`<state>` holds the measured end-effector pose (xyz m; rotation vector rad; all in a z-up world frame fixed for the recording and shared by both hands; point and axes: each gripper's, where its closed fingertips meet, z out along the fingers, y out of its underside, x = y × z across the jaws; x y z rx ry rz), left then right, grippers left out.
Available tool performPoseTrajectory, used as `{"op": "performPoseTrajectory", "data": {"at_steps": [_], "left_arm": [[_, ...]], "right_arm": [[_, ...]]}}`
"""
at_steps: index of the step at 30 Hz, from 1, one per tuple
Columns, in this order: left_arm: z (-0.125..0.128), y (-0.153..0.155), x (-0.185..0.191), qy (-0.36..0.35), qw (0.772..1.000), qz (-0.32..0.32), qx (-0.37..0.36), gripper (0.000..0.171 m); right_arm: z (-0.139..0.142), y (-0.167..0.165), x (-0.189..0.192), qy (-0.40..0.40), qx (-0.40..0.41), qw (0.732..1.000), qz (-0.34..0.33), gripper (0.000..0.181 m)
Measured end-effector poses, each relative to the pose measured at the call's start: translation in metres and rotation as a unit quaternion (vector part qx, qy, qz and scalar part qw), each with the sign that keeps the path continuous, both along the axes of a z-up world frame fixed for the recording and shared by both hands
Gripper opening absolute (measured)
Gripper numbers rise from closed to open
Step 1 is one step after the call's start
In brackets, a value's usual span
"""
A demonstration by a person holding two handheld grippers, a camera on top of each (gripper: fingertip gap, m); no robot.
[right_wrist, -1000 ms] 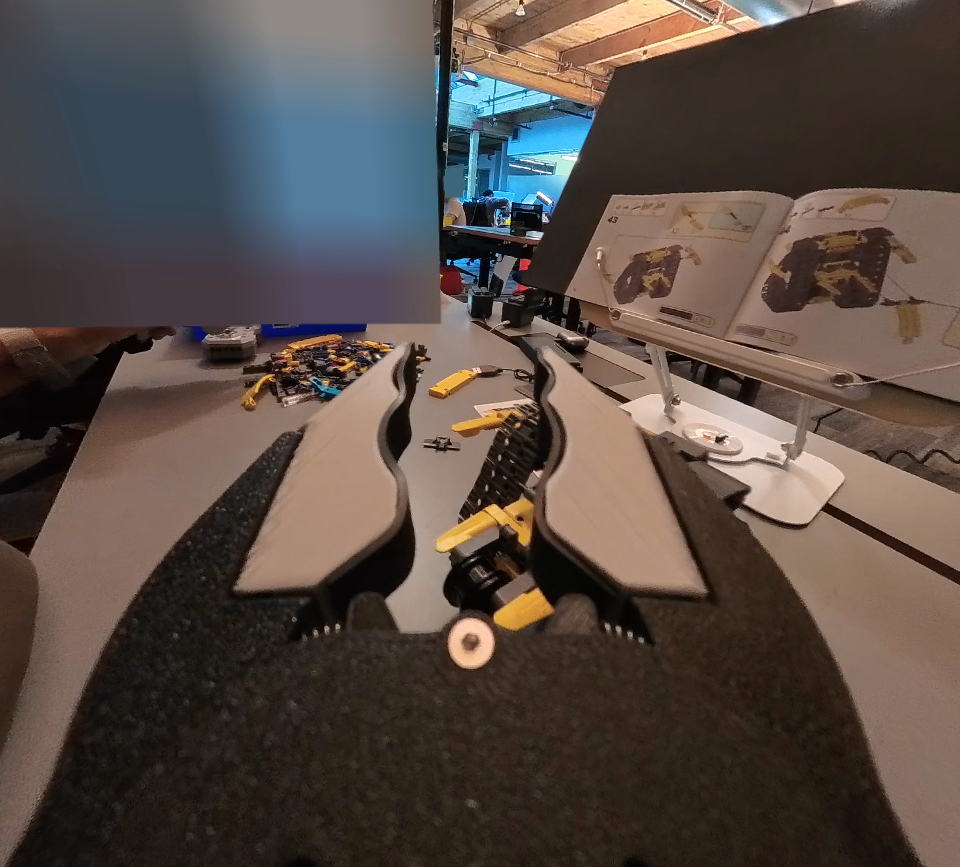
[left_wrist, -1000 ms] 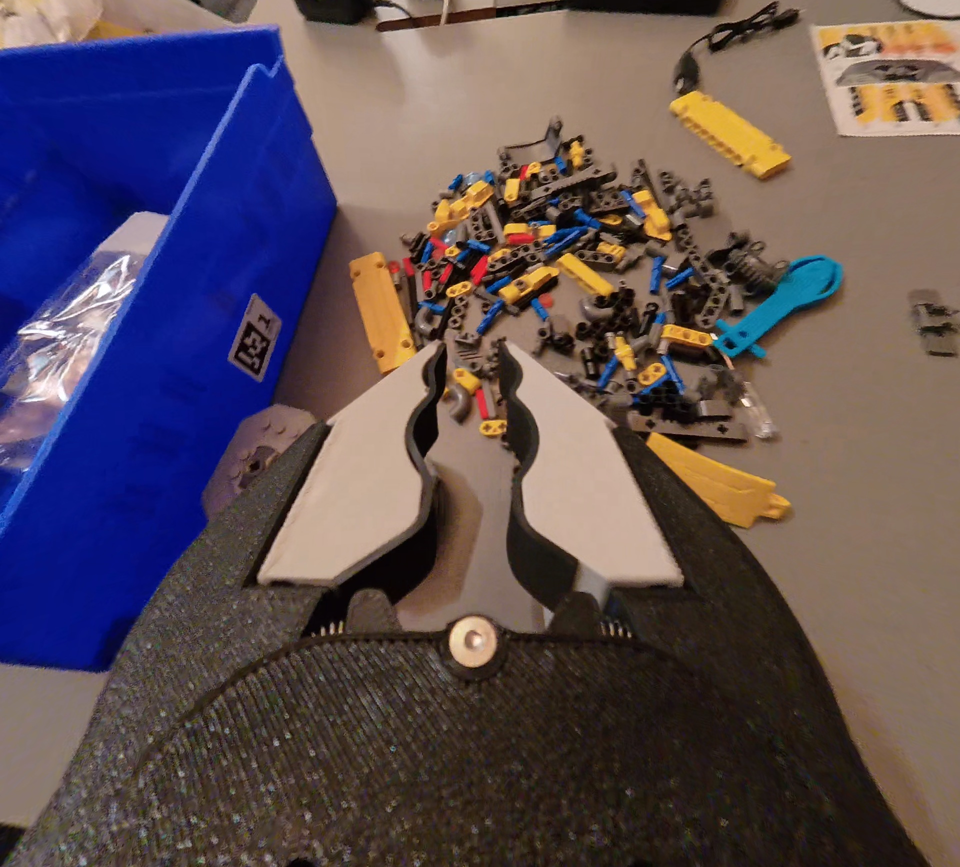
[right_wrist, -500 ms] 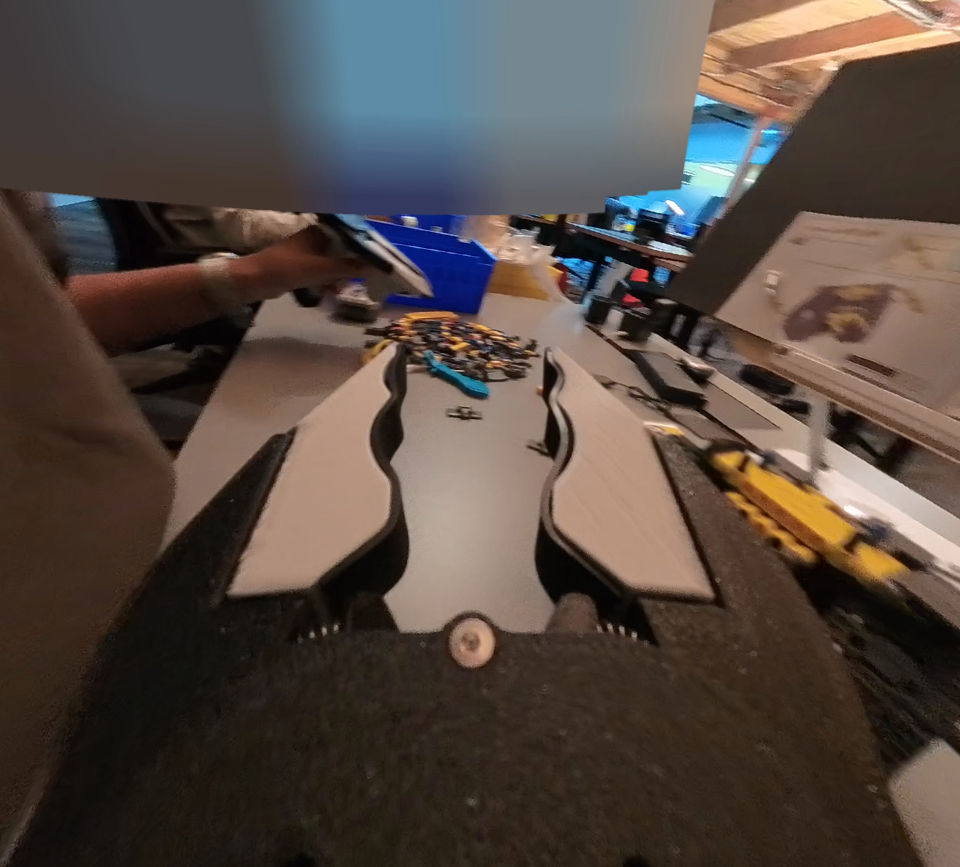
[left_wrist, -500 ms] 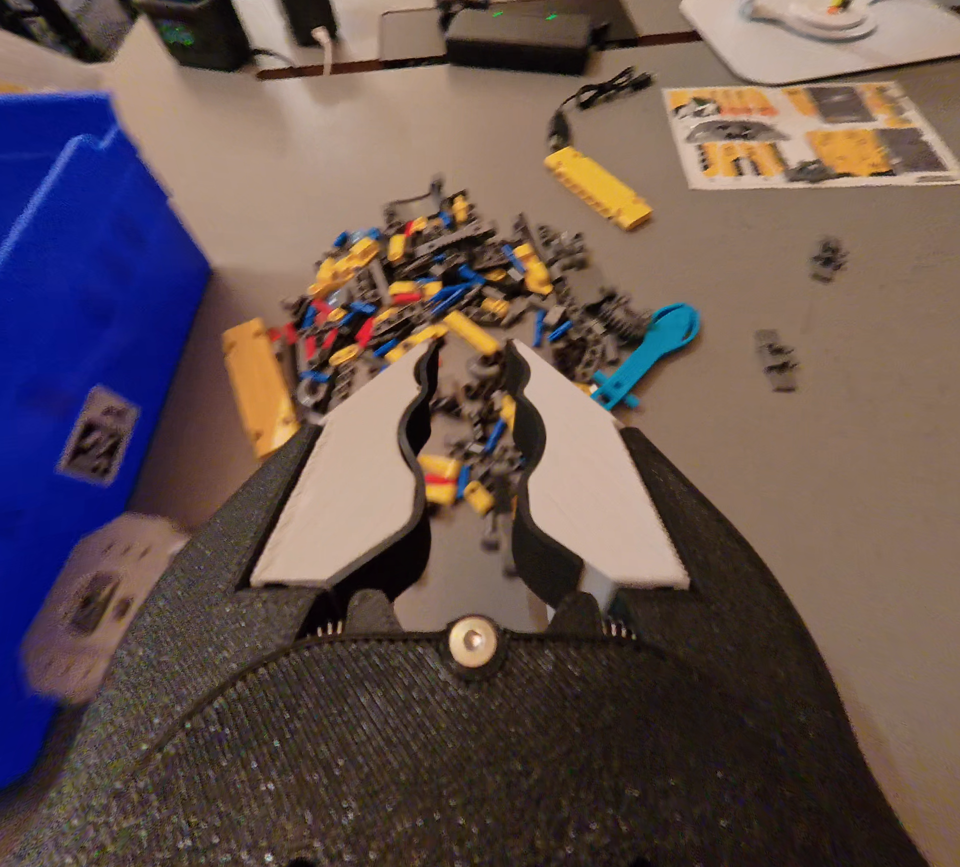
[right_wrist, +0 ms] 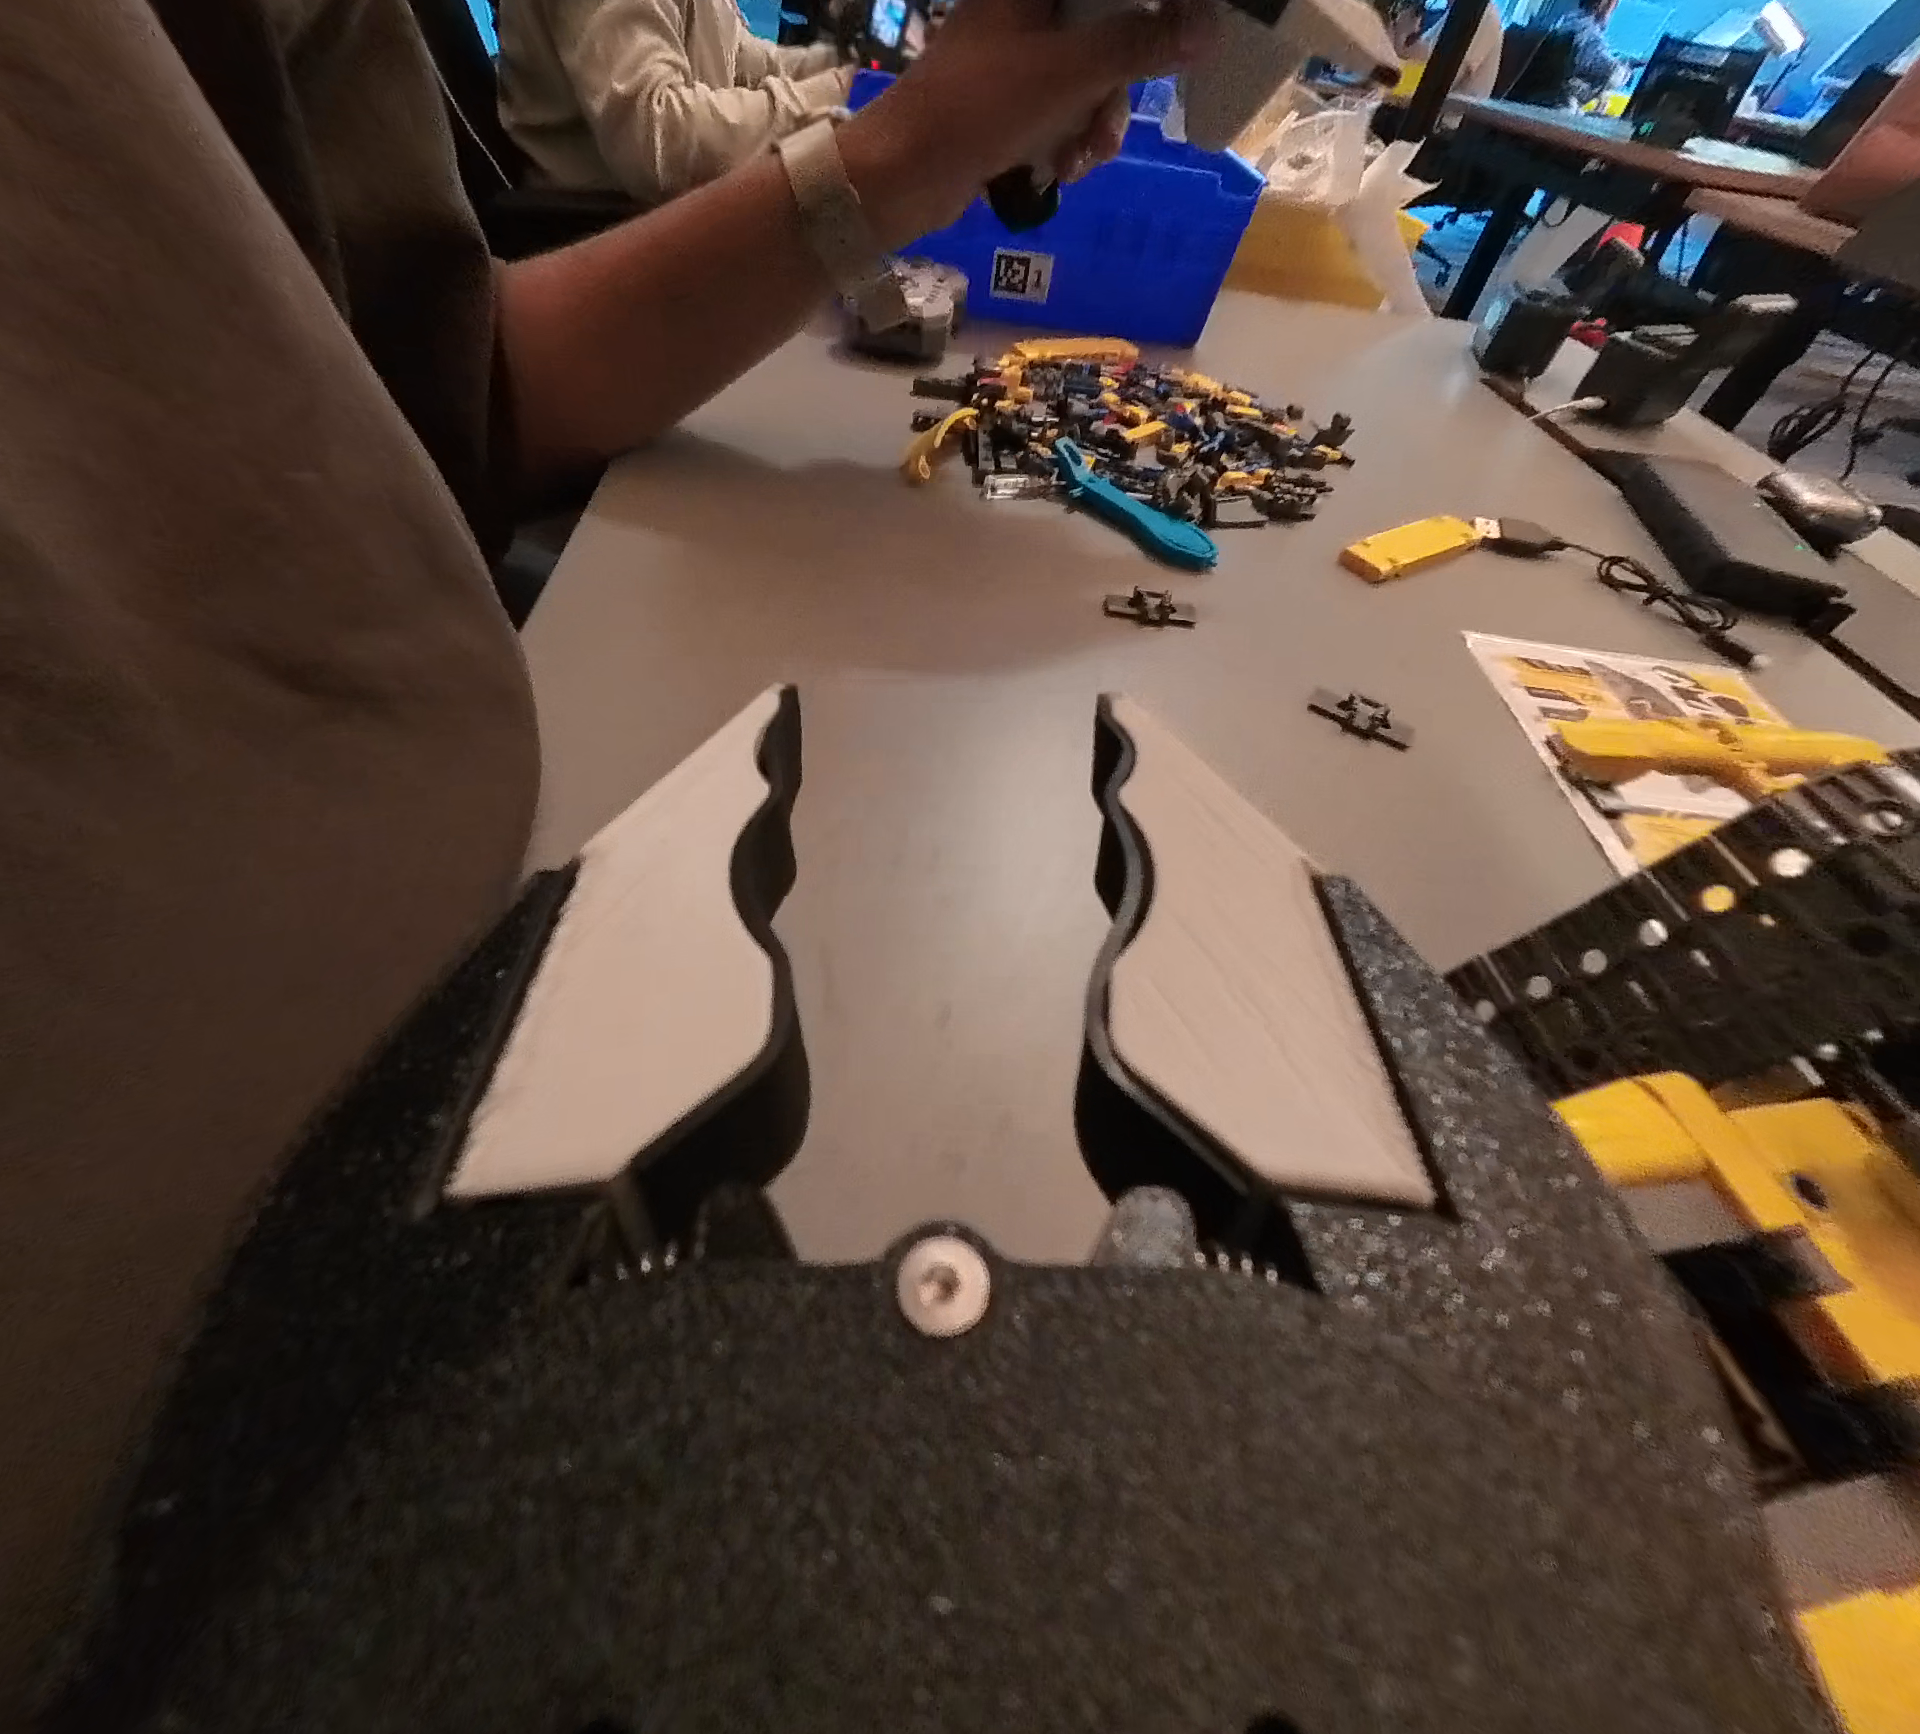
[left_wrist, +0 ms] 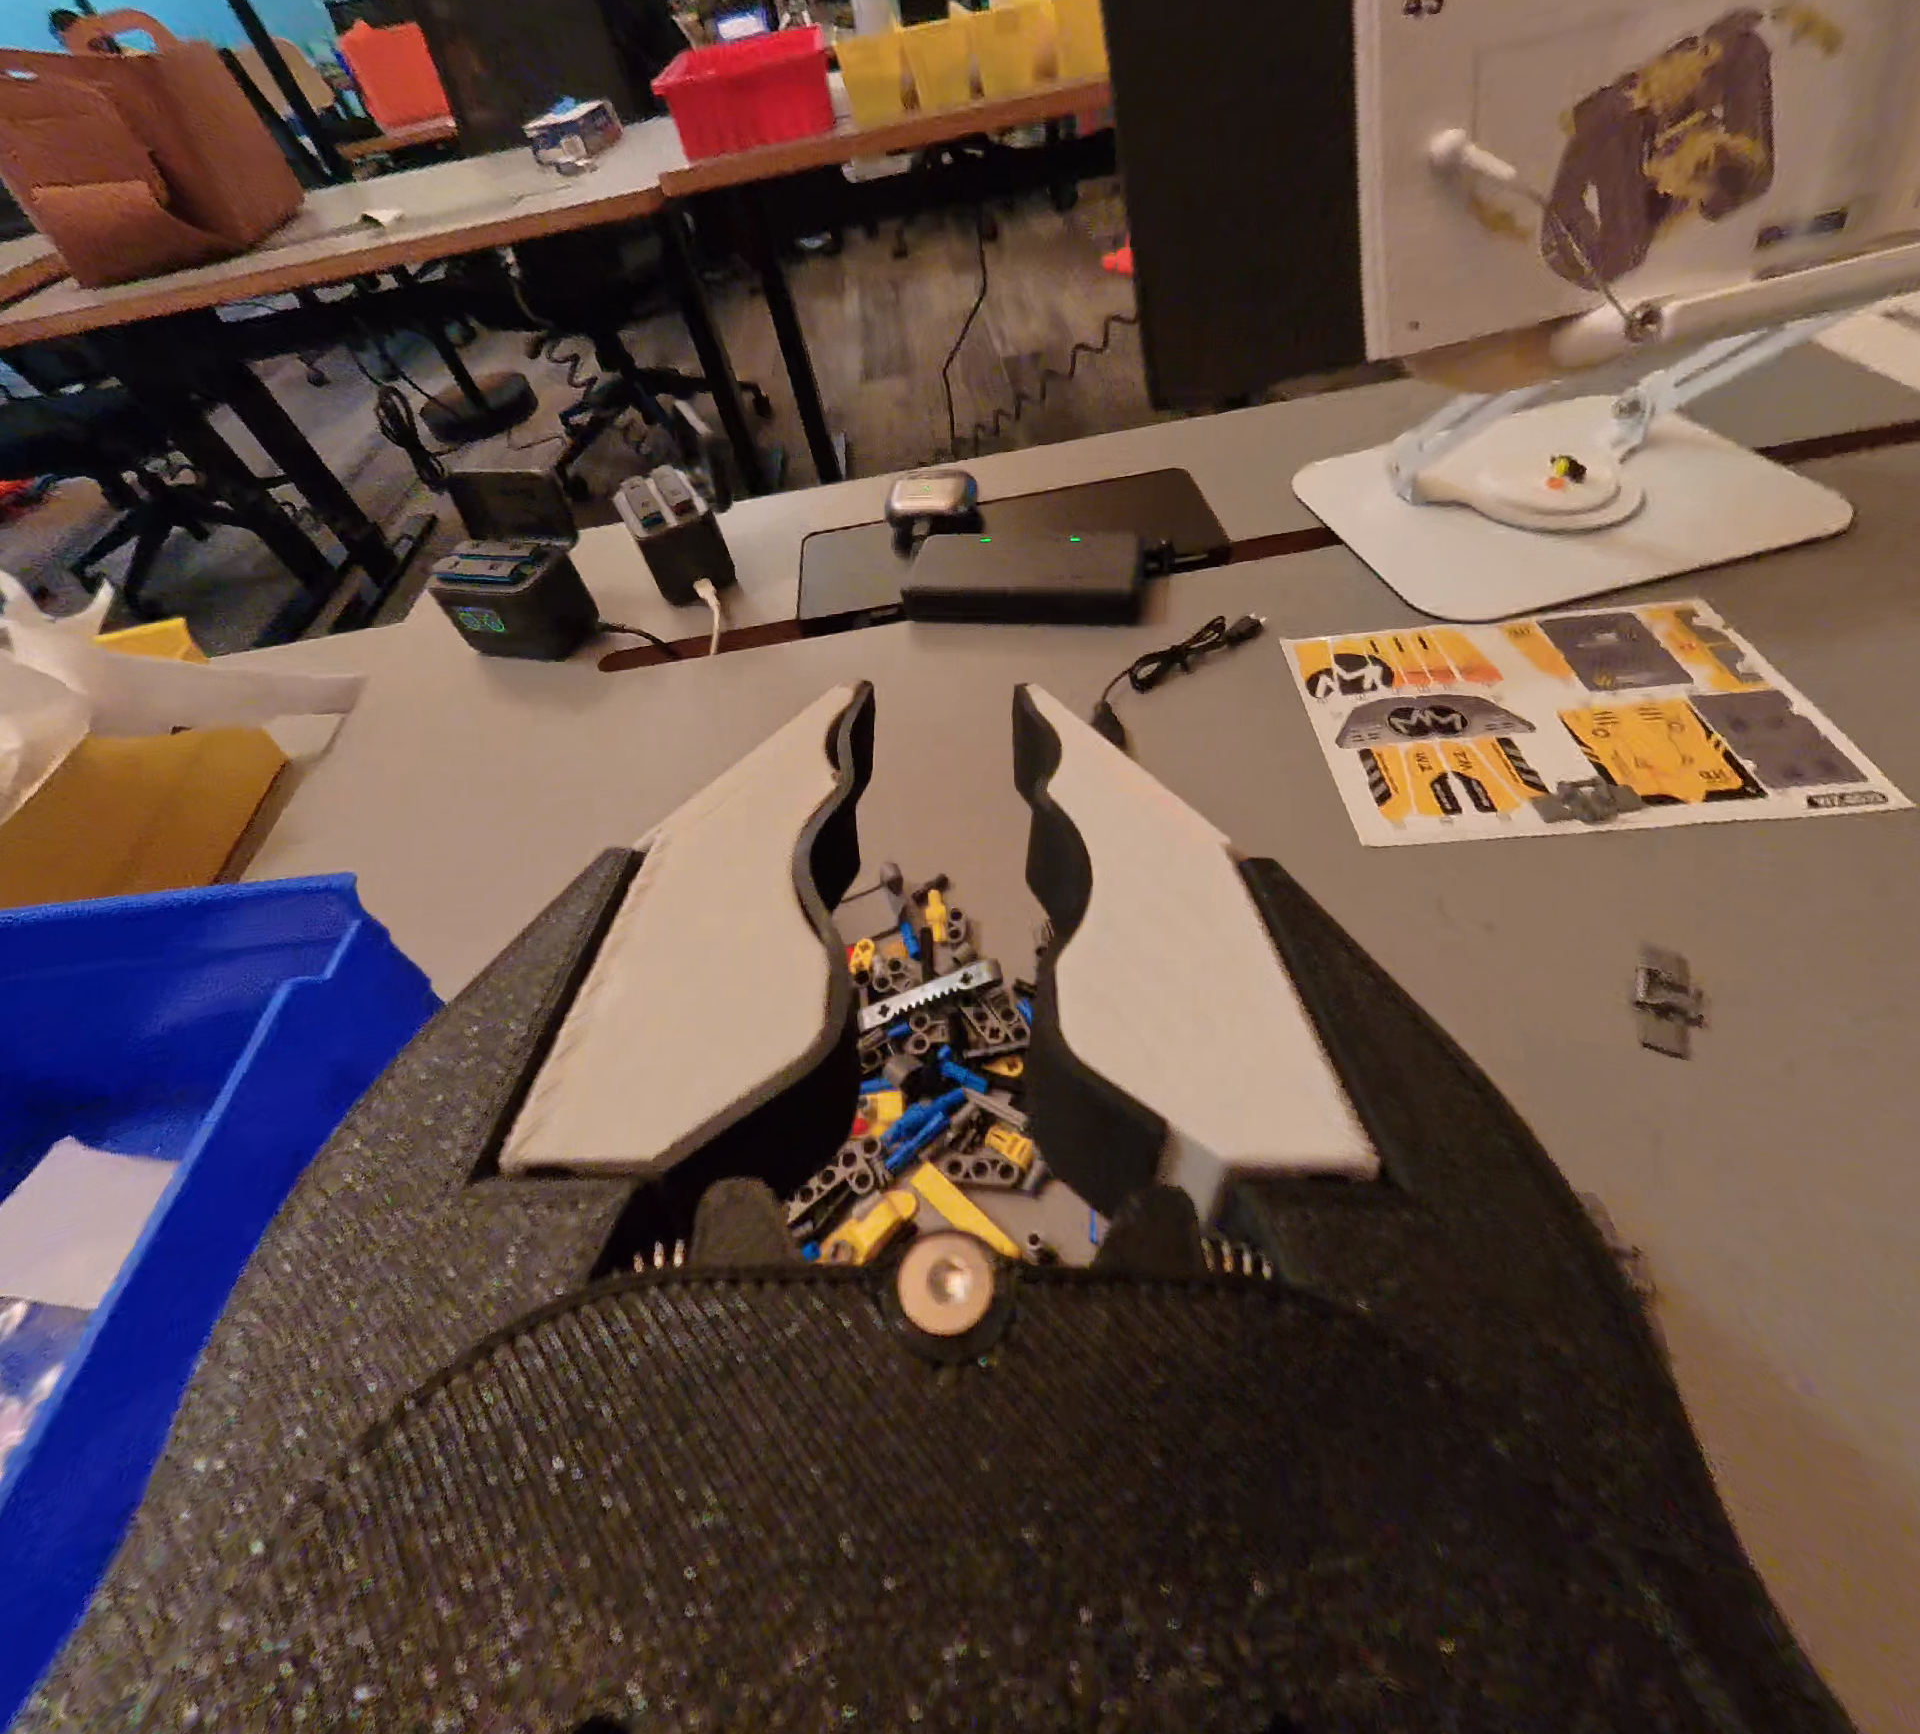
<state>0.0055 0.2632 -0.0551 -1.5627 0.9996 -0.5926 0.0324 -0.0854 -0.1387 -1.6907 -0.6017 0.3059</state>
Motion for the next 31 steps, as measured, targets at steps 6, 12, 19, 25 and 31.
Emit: {"op": "performPoseTrajectory", "data": {"at_steps": [6,12,19,25,31], "left_arm": [[-0.057,0.007,-0.001,0.045,0.998,-0.007,-0.037,0.022],[-0.066,-0.006,0.013,0.045,0.996,-0.057,-0.05,0.029],[-0.074,-0.012,0.02,0.045,0.993,-0.086,-0.067,0.034],[-0.074,-0.01,0.019,0.04,0.993,-0.087,-0.067,0.037],[-0.075,-0.009,0.018,0.036,0.993,-0.09,-0.071,0.04]], "right_arm": [[-0.005,0.008,0.003,0.028,-0.035,0.999,-0.001,0.055],[-0.003,0.01,0.009,0.08,-0.061,0.995,0.008,0.057],[-0.001,0.011,0.013,0.108,-0.07,0.992,0.011,0.058],[-0.002,0.011,0.013,0.107,-0.074,0.991,0.013,0.059],[-0.002,0.012,0.016,0.125,-0.082,0.989,0.014,0.06]]}}
